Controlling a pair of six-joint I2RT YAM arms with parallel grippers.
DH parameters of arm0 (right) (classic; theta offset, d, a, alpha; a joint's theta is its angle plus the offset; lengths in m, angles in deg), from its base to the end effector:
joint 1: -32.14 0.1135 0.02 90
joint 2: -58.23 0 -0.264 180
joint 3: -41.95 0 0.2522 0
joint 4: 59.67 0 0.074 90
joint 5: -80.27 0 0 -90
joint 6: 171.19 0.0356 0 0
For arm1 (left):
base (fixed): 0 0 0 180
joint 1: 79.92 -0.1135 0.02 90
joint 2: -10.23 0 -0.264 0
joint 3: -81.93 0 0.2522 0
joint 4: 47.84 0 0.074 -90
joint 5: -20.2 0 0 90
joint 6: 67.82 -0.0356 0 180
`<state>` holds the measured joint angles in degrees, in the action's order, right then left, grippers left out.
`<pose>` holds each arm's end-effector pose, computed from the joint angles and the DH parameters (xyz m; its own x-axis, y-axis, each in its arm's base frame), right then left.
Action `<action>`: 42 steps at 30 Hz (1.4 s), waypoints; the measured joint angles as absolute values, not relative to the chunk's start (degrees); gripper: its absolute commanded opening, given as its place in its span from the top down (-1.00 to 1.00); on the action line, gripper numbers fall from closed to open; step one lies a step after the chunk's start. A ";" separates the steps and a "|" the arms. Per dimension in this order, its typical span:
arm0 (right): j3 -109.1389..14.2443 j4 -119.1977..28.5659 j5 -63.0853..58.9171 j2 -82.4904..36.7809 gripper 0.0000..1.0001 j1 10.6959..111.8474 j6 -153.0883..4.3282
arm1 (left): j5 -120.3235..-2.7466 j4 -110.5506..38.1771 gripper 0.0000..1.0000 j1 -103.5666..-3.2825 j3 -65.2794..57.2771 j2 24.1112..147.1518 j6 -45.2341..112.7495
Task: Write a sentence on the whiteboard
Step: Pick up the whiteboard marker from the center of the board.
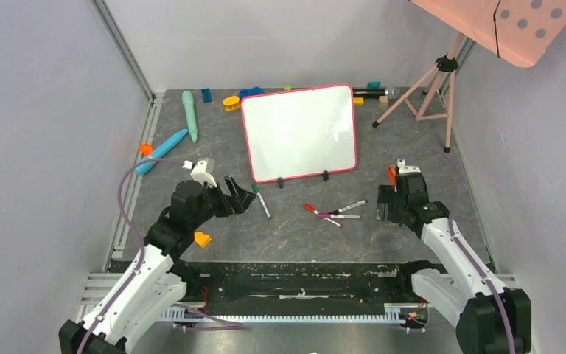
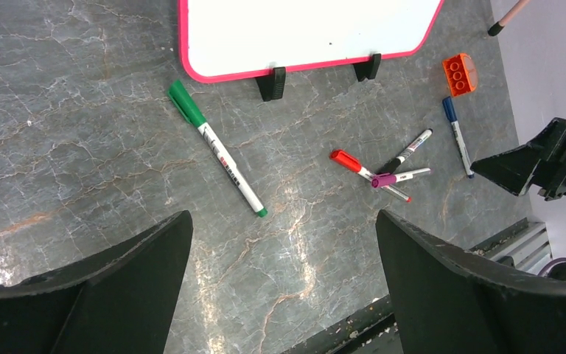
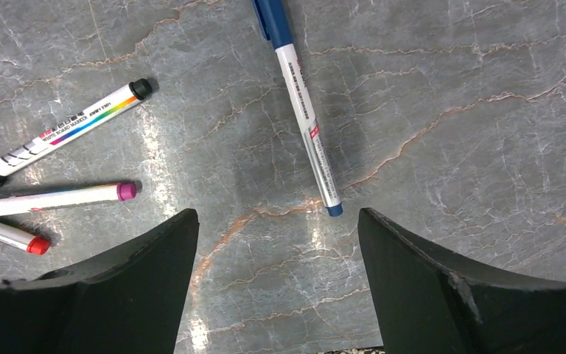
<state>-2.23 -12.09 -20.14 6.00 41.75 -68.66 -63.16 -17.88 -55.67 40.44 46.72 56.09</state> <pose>0.1683 0.0220 0.1969 -0.8082 0.0796 -0.5834 0.1145 0.9932 -0.0231 0.1425 -0.0687 0.2463 -0.6002 -0.3374 -0.7252 0.2033 0.8126 -0.5463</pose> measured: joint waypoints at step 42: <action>-11.12 -15.32 -7.46 -9.74 1.00 35.72 -70.78 | -49.59 -20.13 -0.99 -51.83 31.18 59.74 42.49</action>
<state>-11.12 -15.32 -7.46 -9.74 35.72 -70.78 -49.59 -20.13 -51.83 31.18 59.74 42.49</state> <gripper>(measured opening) 0.028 0.994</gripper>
